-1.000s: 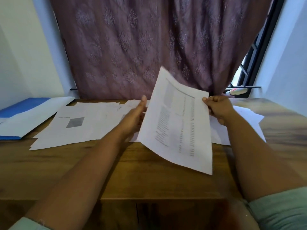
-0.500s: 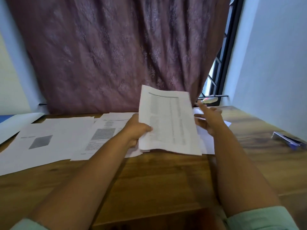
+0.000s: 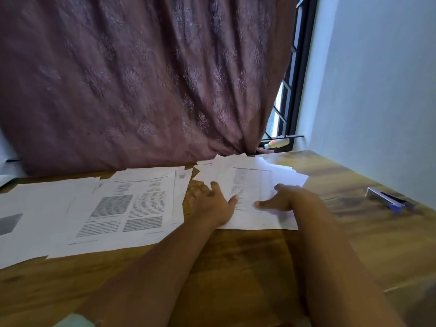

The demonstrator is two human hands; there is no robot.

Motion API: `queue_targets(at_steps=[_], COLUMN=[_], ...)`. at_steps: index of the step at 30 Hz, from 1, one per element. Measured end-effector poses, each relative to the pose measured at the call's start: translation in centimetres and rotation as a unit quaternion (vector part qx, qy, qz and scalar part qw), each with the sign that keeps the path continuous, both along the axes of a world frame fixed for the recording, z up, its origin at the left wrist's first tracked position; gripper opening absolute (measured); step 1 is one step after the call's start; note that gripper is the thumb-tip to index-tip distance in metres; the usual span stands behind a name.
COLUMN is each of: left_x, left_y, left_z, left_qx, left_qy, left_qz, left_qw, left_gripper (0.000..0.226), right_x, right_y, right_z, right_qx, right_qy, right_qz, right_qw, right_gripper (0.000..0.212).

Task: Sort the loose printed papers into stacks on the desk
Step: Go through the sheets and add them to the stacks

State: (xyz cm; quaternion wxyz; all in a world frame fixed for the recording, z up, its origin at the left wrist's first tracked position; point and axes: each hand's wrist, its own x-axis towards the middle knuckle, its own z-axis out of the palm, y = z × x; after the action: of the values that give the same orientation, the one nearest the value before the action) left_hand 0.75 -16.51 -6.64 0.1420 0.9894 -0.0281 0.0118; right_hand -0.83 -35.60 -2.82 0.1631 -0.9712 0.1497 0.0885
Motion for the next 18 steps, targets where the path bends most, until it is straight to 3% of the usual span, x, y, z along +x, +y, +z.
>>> queue_targets(at_steps=[2,5,6,9,12,18], left_x=[0.5,0.3,0.2,0.2,-0.1,-0.7], left_y=[0.2,0.5,0.6,0.9,1.0,1.3], left_z=[-0.7,-0.3,-0.2,0.0,0.0,-0.2], left_qx=[0.008,-0.012,-0.028,-0.067,-0.098,-0.143], left_qy=[0.046,0.043,0.033,0.017,-0.007,-0.034], left_qz=[-0.009,-0.055,-0.068,-0.071,-0.08,-0.11], left_qw=[0.999,0.997,0.997,0.995,0.992,0.983], left_gripper=[0.083,0.07,0.065,0.06,0.06,0.062], right_x=[0.5,1.2,1.2,0.3,-0.3,0.8], right_y=[0.8,2.0,2.3,2.9,3.9,1.4], right_z=[-0.7,-1.8,-1.9,-1.7,-1.5,-2.6], right_qx=[0.007,-0.021,-0.028,-0.053,-0.058,-0.01], right_qy=[0.037,0.033,0.018,-0.011,0.037,0.016], right_qz=[0.034,0.033,0.041,0.124,0.203,0.112], right_qw=[0.999,0.999,0.999,0.991,0.977,0.994], right_gripper=[0.107,0.153,0.153,0.126,0.118,0.117])
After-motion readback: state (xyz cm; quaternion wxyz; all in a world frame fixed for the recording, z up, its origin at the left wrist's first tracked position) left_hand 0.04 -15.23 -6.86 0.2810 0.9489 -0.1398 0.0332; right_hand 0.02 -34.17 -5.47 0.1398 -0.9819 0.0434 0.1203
